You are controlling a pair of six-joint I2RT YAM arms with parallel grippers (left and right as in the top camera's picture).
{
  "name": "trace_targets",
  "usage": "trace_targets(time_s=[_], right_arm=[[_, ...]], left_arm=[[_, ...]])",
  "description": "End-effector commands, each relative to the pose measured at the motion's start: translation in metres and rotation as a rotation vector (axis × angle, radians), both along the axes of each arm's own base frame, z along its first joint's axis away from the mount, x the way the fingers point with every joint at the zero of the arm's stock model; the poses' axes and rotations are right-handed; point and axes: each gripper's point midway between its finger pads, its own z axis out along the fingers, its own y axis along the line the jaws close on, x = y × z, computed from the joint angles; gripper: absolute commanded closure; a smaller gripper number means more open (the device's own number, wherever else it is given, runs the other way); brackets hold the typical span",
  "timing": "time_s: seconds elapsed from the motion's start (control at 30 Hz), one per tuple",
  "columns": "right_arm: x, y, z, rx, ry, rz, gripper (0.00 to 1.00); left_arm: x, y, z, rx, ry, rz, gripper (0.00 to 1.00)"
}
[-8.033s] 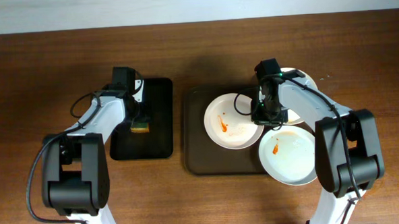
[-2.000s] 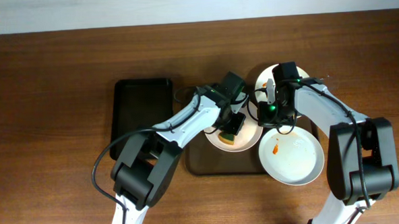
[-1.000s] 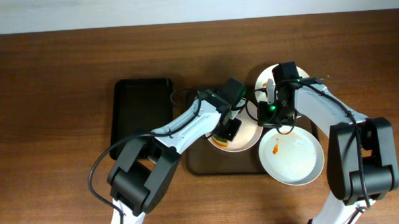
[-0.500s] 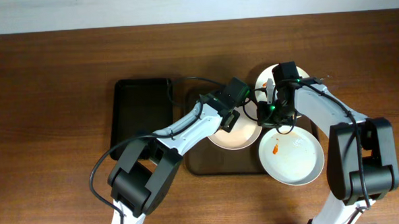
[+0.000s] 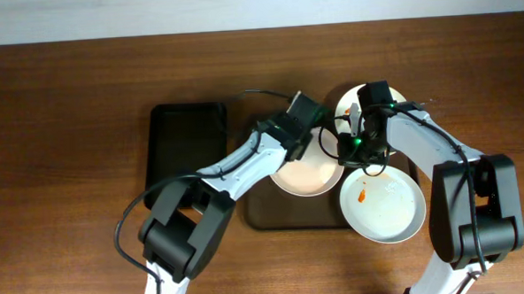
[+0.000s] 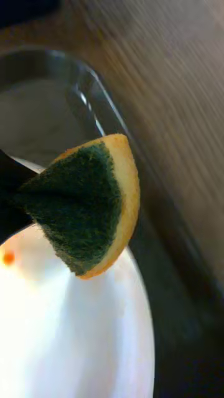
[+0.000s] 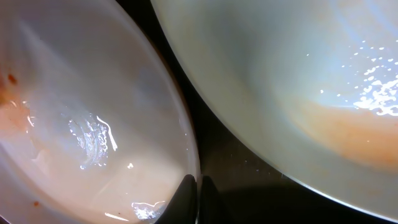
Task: Clean dirty plates on tray and stack at the side
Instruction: 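Wipe the left plate with the sponge while the right gripper holds it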
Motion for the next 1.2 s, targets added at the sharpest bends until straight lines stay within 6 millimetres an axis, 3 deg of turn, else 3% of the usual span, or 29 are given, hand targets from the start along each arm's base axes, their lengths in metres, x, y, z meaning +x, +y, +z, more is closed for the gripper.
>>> trace_targets(time_s=[0.0,0.07,0.17,0.37,0.47,0.53,0.67,0.9,0.97,1.07,1.17], right_arm=[[-0.002,0.002,0.0,0.001,0.001,0.01,0.96],[-0.002,0.002,0.0,0.001,0.001,0.01,0.96],[-0.001,0.002,0.0,0.001,0.0,0.01,0.96],[-0.001,0.002,0.0,0.001,0.0,0.01,0.96],[-0.001,0.002,0.0,0.002,-0.002,0.01,0.96],[-0.001,0.002,0.0,0.002,-0.002,0.01,0.96],[-0.001,0.002,0.0,0.002,-0.002,0.01,0.96],[-0.001,0.002,0.0,0.002,-0.002,0.01,0.96],[-0.001,0.002,0.0,0.002,-0.002,0.01,0.96],[-0.001,0.002,0.0,0.002,-0.002,0.01,0.96],[-0.001,0.002,0.0,0.002,-0.002,0.01,0.96]], left_arm=[[0.036,0.017,0.052,-0.127,-0.061,0.075,1.0],[0.028,0.001,0.069,-0.285,0.026,-0.009,1.0],[0.008,-0.017,0.065,-0.426,0.168,-0.084,1.0],[0.01,-0.055,0.036,-0.486,0.164,-0.094,1.0],[0.003,-0.071,0.036,-0.486,0.154,-0.126,1.0],[0.008,-0.067,0.033,-0.434,0.105,-0.091,1.0],[0.012,-0.078,0.021,-0.433,0.075,-0.1,1.0],[0.043,-0.06,-0.009,-0.334,-0.051,0.009,1.0],[0.048,-0.049,-0.01,-0.291,-0.08,0.046,1.0],[0.062,-0.018,-0.006,-0.172,-0.169,0.151,1.0],[0.066,0.002,0.011,-0.126,-0.196,0.2,1.0]])
